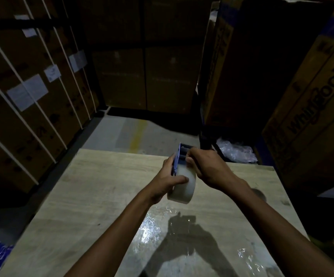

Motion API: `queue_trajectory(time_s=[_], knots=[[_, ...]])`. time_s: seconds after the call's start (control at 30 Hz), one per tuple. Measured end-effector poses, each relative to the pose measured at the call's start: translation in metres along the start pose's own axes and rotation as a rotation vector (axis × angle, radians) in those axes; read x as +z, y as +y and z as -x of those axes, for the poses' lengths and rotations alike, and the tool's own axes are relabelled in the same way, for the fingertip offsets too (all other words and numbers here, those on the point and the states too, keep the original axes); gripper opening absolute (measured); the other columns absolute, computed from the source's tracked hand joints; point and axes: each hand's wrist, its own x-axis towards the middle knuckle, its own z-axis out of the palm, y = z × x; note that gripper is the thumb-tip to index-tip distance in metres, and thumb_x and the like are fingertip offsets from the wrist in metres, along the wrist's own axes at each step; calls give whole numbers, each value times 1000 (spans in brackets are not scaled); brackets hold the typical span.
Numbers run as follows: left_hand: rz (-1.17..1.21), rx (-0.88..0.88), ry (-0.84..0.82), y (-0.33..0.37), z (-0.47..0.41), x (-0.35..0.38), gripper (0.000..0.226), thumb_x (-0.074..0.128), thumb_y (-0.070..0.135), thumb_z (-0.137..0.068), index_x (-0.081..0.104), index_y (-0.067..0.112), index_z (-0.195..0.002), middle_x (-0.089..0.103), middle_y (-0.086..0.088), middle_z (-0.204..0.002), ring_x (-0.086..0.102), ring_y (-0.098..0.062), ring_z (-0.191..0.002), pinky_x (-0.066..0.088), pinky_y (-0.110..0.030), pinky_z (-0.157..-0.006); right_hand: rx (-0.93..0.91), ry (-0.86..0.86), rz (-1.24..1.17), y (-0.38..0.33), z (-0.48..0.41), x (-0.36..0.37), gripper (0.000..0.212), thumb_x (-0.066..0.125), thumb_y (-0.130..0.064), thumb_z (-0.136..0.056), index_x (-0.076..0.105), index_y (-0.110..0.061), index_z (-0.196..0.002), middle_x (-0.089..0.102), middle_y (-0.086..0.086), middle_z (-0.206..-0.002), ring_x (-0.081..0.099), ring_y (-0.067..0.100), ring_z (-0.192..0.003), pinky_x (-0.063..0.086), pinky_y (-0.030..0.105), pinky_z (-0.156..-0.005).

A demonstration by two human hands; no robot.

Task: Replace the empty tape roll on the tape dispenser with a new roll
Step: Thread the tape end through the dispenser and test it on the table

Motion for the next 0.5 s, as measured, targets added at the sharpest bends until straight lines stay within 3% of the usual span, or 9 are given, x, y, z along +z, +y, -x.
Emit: queue_trajectory(time_s=[0.17, 0.3, 0.5], knots=[[63, -30, -5, 6, 2, 2, 93, 72, 40, -59, 34, 20, -142, 57, -3, -125, 61, -16, -106, 52, -24, -78, 12, -4, -12, -2, -1, -6, 18, 48, -28, -102, 57, -14, -98, 57, -2, -81, 58, 23, -72, 51, 42, -67], [85, -52, -14, 9, 1, 3, 88, 73, 39, -59, 36, 22, -137, 57, -7, -127, 60, -21, -109, 52, -26, -76, 59, 13, -39, -4, -4, -11, 14, 47, -28, -102, 54, -19, -93, 57, -4, -79, 57, 19, -69, 51, 38, -64], [74, -33, -86, 13, -1, 0, 76, 74, 14, -68, 36, 35, -130, 53, -9, -131, 56, -25, -115, 52, -37, -88, 148, 59, -115, -10, -11, -27, 9, 49, -23, -101, 50, -24, -93, 61, -1, -86, 61, 15, -77, 54, 33, -71]])
